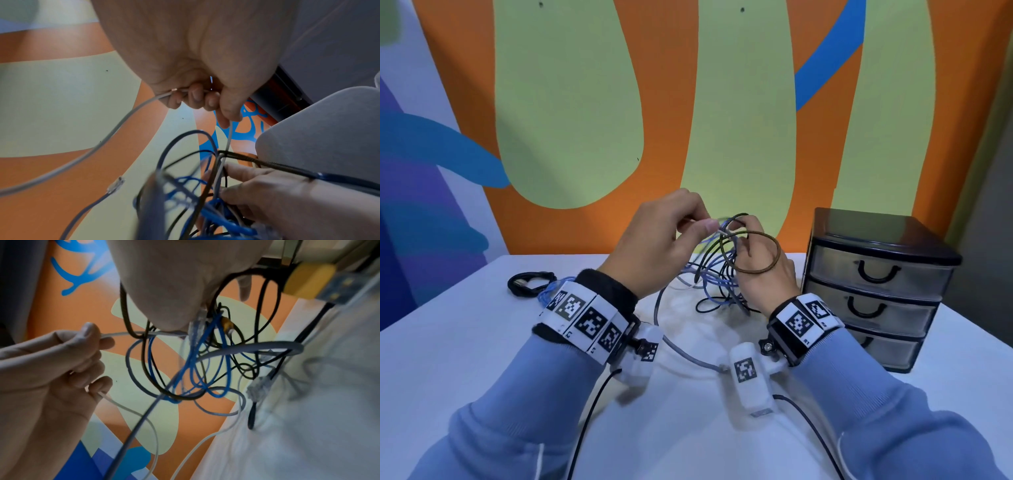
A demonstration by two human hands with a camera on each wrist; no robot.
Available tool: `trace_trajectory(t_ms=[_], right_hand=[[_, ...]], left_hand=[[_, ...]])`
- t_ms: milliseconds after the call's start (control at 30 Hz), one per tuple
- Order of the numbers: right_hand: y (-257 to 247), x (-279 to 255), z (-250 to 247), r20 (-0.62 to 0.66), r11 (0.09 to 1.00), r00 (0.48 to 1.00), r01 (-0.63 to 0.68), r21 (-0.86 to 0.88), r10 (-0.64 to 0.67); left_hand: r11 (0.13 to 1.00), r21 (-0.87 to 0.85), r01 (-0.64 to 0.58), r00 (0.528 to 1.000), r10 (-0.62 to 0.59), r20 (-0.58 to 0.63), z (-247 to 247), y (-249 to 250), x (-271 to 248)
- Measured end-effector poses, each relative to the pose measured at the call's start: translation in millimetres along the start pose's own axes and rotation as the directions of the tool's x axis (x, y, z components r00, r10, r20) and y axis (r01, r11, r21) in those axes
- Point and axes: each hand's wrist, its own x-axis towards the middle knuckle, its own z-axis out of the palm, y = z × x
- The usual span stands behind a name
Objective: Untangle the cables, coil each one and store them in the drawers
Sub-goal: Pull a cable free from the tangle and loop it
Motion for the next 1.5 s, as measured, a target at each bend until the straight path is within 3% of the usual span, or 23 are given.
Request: trace_trajectory(t_ms=[100, 167, 333, 433, 533, 633, 867, 1067, 1167, 1267, 1400, 1500], right_hand=[[-1.0, 1.3, -1.0, -0.059, 0.998, 0.998, -0.012, 0.064, 0.015], [-2.2, 1.4, 1.4, -0.023, 0.996, 1.000, -0.007, 0.088, 0.010], [-11.0, 3.1, 3.6, 0.098, 0.968, 0.995, -0.046, 0.246, 0.022], [-12.9, 3.6, 4.8, 0.134, 0.958, 0.991, -0.043, 0.284, 0.004], [-13.8, 1.2, 4.6, 0.159, 0.944, 0.987, -0.040, 0.327, -0.013], [-10.9, -1.4, 0.4, 0.099, 0.901, 0.993, 0.011, 0.434, -0.060], [-13.6, -3.4, 1.5, 0.086, 0.774, 0.989, 0.042, 0.632, -0.124], [-15.2, -5.8, -0.8, 0.135, 0.699, 0.991, -0.083, 0.711, -0.020], [-14.3, -4.9, -3.6, 0.174, 0.652, 0.984, -0.158, 0.742, 0.041], [-17.1, -6.6, -4.6, 0.213, 0.637, 0.977, -0.164, 0.753, -0.001], [-14.9, -11.9, -6.1, 0.213, 0.713, 0.964, -0.038, 0.700, -0.159], [-13.2, -11.5, -6.7, 0.245, 0.766, 0.950, -0.008, 0.643, -0.196]], left_hand=[[0.996, -0.074, 0.049, 0.991, -0.057, -0.118, -3.3, 1.3, 2.2], [0.987, -0.121, 0.104, 0.968, -0.129, -0.216, -3.8, -1.7, 2.9], [0.937, -0.181, 0.297, 0.826, -0.348, -0.443, -7.5, -19.4, 5.3], [0.929, -0.177, 0.325, 0.796, -0.370, -0.479, -5.9, -19.6, 4.6], [0.944, -0.123, 0.305, 0.802, -0.324, -0.502, -4.1, -11.7, 4.8], [0.951, -0.047, 0.305, 0.833, -0.291, -0.471, -5.2, -12.6, 4.4], [0.934, -0.050, 0.353, 0.876, -0.349, -0.331, -10.8, -18.0, 2.0], [0.961, 0.071, 0.267, 0.954, -0.253, -0.163, -14.2, -18.5, -2.5], [0.958, 0.030, 0.284, 0.938, -0.271, -0.218, -13.1, -22.6, -2.2], [0.945, 0.000, 0.326, 0.914, -0.315, -0.254, -11.0, -24.5, -2.2], [0.940, -0.032, 0.340, 0.901, -0.335, -0.274, -10.9, -27.0, -2.7], [0.936, -0.032, 0.351, 0.885, -0.342, -0.317, -9.2, -27.9, -2.5]])
